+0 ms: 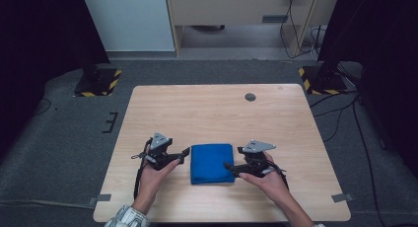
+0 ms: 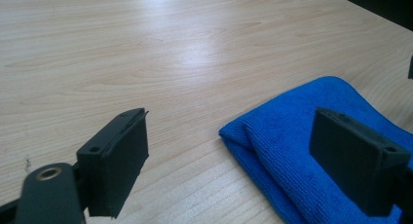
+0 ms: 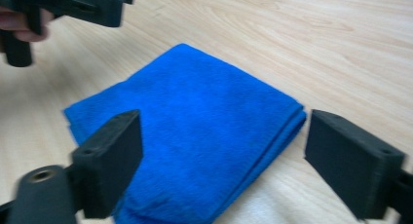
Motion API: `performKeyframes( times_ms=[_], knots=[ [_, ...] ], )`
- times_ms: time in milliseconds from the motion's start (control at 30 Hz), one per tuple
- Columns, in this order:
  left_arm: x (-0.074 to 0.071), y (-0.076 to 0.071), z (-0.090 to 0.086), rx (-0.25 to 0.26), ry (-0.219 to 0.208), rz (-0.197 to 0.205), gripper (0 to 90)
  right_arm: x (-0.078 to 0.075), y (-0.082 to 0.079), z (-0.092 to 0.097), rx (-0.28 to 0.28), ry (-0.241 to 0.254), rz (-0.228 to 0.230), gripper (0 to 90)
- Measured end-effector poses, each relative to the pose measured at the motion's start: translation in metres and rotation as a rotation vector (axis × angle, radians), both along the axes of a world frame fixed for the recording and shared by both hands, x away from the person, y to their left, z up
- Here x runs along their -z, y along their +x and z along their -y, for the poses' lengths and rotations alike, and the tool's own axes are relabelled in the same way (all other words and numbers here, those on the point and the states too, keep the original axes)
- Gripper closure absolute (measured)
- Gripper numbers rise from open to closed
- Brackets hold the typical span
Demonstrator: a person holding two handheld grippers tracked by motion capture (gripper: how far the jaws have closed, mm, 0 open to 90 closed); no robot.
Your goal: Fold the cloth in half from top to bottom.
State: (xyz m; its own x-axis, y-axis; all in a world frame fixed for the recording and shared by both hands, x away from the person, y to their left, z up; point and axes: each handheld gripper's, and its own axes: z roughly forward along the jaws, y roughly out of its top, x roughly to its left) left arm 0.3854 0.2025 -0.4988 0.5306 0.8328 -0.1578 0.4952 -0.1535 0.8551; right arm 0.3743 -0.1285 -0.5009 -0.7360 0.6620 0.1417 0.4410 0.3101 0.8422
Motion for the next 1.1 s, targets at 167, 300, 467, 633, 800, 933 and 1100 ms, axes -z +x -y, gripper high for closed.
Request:
performKeyframes(
  times_ms=[167, 300, 467, 633, 800, 933, 1100],
  knots=[
    [0.001, -0.001, -0.001, 0.001, 0.008, -0.011, 8.8, 0.001, 0.002, 0.0, 0.021, -0.015, 0.001, 9.6],
    [0.003, -0.003, -0.004, 0.001, 0.023, -0.018, 7.9, 0.001, 0.004, 0.002, 0.04, -0.017, -0.006, 9.1],
    [0.004, -0.004, -0.01, -0.001, 0.019, -0.031, 7.6, -0.003, 0.005, 0.009, 0.054, -0.007, 0.003, 8.9],
    [0.004, -0.005, -0.016, -0.004, 0.017, -0.033, 7.6, -0.006, 0.006, 0.022, 0.079, 0.006, 0.005, 9.0],
    [0.004, -0.003, -0.02, -0.015, 0.014, -0.039, 6.1, -0.009, 0.008, 0.037, 0.109, 0.003, 0.018, 9.0],
    [0.004, -0.003, -0.02, -0.015, 0.019, -0.041, 6.0, -0.011, 0.009, 0.05, 0.132, -0.001, 0.029, 8.8],
    [0.005, -0.002, -0.022, -0.023, 0.048, -0.044, 6.0, -0.012, 0.01, 0.065, 0.164, -0.001, 0.035, 8.6]
  ],
)
